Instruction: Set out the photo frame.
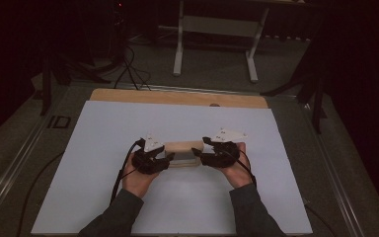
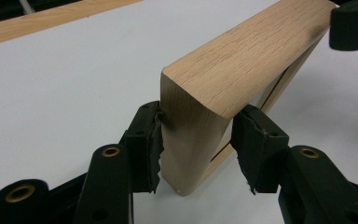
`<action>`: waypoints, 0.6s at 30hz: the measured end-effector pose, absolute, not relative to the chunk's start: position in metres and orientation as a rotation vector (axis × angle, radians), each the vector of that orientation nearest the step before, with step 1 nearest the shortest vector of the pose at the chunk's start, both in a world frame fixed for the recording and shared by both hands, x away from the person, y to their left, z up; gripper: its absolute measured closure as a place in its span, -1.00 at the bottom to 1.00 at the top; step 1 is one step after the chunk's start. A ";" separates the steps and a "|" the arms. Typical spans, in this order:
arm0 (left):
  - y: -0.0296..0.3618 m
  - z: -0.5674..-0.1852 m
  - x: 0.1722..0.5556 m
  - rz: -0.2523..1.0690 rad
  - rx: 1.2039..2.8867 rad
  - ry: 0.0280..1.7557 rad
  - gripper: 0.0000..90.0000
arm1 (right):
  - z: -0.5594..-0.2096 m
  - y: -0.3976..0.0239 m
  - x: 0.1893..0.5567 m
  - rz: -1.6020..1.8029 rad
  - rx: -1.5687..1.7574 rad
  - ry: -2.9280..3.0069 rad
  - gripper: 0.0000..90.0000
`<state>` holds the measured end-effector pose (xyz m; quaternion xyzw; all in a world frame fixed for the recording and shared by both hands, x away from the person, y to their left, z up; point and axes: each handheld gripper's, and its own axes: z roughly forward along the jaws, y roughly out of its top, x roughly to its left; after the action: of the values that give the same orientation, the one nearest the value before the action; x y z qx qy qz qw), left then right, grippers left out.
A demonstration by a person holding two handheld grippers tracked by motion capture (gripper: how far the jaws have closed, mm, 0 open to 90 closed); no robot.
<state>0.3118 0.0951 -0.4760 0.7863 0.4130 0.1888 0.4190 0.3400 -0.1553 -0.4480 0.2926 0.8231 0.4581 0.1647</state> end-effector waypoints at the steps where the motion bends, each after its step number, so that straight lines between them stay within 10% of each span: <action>1: 0.095 -0.476 0.312 0.473 1.972 1.036 0.18 | -0.448 -0.155 0.340 1.305 0.834 2.345 -0.09; 18: 0.098 -0.476 0.314 0.448 1.965 1.030 0.20 | -0.472 -0.153 0.348 1.300 0.833 2.396 -0.15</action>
<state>0.3136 0.0979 -0.4761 0.7859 0.4117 0.1793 0.4250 0.3477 -0.1530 -0.4721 0.2893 0.8316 0.4513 0.1449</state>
